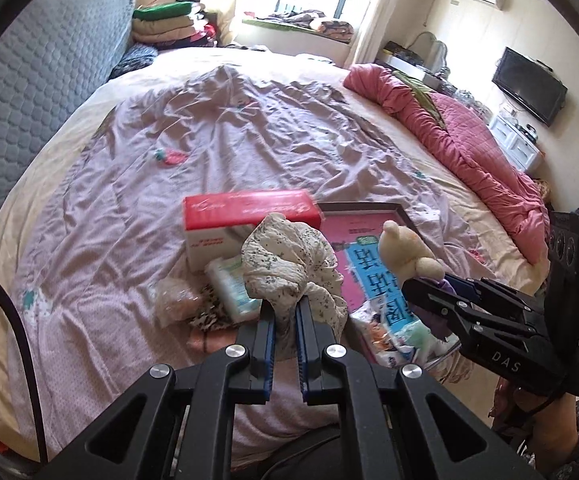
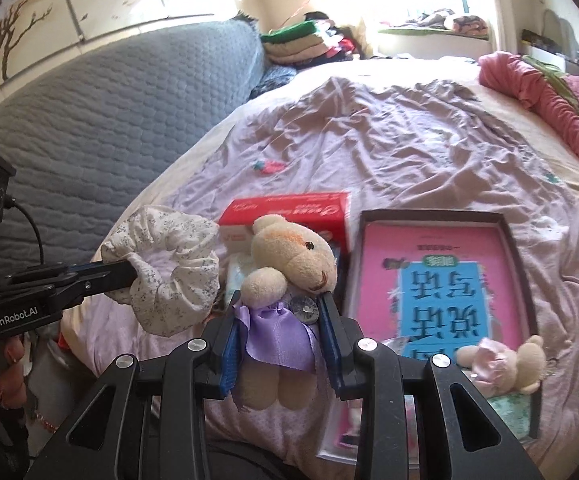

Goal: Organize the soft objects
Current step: 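Lift the scrunchie and teddy bear with both grippers and carry them over the tray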

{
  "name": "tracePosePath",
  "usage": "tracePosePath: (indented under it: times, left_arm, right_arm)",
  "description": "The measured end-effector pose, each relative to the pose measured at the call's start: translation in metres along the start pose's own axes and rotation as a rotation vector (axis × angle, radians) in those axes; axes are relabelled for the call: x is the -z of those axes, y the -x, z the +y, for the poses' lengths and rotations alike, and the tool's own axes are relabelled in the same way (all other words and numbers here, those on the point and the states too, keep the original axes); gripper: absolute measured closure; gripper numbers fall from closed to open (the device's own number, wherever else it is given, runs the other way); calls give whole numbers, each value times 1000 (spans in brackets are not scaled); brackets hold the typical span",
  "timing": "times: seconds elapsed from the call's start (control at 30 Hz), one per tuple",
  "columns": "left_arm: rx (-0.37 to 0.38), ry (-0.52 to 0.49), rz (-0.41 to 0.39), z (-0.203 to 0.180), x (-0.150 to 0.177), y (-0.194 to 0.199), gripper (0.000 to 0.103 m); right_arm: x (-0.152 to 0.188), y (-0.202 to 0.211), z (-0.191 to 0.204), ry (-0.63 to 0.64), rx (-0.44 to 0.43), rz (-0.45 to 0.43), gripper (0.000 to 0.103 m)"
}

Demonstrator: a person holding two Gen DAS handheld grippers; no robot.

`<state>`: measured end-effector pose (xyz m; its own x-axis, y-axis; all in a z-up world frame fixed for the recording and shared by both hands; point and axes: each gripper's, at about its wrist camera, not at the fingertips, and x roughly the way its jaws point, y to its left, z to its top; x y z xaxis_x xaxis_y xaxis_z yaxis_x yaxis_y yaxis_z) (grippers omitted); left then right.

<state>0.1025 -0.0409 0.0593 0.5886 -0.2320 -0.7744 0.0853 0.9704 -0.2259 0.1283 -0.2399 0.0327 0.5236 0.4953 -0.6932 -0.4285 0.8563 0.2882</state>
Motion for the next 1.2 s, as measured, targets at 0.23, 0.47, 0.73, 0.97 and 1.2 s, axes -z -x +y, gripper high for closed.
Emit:
tracePosePath:
  times: [0.23,0.47,0.73,0.97,1.2]
  left_arm:
    - [46,-52,10,-38,-10,-12,94]
    - [85,-105,37,-79,-14,-36,94]
    - [118,-121,98,-107,-9,-79,94]
    - [134,-109,154,-115,2,-111,94]
    - [105,-135,199,-120,12,-136,94]
  right_arm:
    - [-4,31,-40,-59,61,-54,67]
    - [-1,53,-76,-108,116,-88,67]
    - [8,58,-107,-153,168,-87,67]
    - [17,51,-123,-160,201,-65,67]
    - [23,41,-131,-170,210,-44,67]
